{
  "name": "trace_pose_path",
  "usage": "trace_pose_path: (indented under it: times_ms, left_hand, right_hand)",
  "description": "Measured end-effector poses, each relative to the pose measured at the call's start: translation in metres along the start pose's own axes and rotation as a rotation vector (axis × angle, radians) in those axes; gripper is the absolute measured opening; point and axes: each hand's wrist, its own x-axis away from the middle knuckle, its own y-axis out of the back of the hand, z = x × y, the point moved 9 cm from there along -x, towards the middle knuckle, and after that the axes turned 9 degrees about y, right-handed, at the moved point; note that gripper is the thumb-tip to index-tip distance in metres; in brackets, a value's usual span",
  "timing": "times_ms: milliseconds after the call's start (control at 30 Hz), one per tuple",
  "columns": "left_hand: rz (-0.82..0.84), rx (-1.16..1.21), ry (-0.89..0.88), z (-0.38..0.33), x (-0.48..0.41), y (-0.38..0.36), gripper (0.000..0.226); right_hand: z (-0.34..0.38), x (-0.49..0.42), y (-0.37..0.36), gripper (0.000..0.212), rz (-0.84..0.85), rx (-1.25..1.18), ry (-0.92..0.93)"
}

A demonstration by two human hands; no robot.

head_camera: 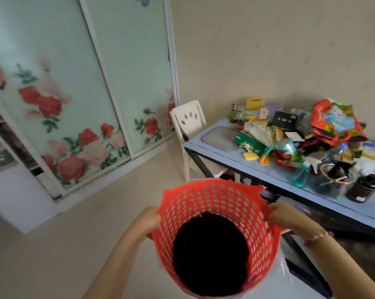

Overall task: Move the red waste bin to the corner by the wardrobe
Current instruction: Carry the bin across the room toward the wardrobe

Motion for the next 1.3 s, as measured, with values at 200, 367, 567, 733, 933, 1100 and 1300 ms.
trace_pose_path:
  times_ms: [200,367,567,733,933,1100,1300]
  left_hand:
    - [-0.042,0.096,0.067,0.002,-0.064,0.067,0.029]
    - [-0.113,0.126,0.057,-0.013,-0.115,0.122,0.023]
    - [-0.162,0.244,0.111,-0.011,-0.165,0.177,0.031]
    - [-0.156,0.259,0.129,-0.010,-0.217,0.217,0.035]
    - [-0.106,0.248,0.154,0.000,-0.290,0.267,0.053]
    - [-0.046,0.188,0.175,0.001,-0.368,0.324,0.053]
    - [-0.011,0.106,0.124,-0.018,-0.459,0.405,0.043]
  right_hand:
    - [0.075,-0.109,-0.035,0.020,0.114,-0.023,0.056]
    - [0.133,-0.181,-0.050,0.021,0.176,-0.024,0.089]
    - [0.209,-0.249,-0.067,0.020,0.187,0.005,0.174]
    - [0.252,-0.303,-0.086,0.023,0.184,0.026,0.178]
    - [0.296,-0.368,-0.119,0.022,0.242,0.036,0.130]
    - [0.348,-0.424,-0.155,0.020,0.236,0.007,0.079]
    - [0.426,-0.481,-0.195,0.016,0.187,-0.001,0.076]
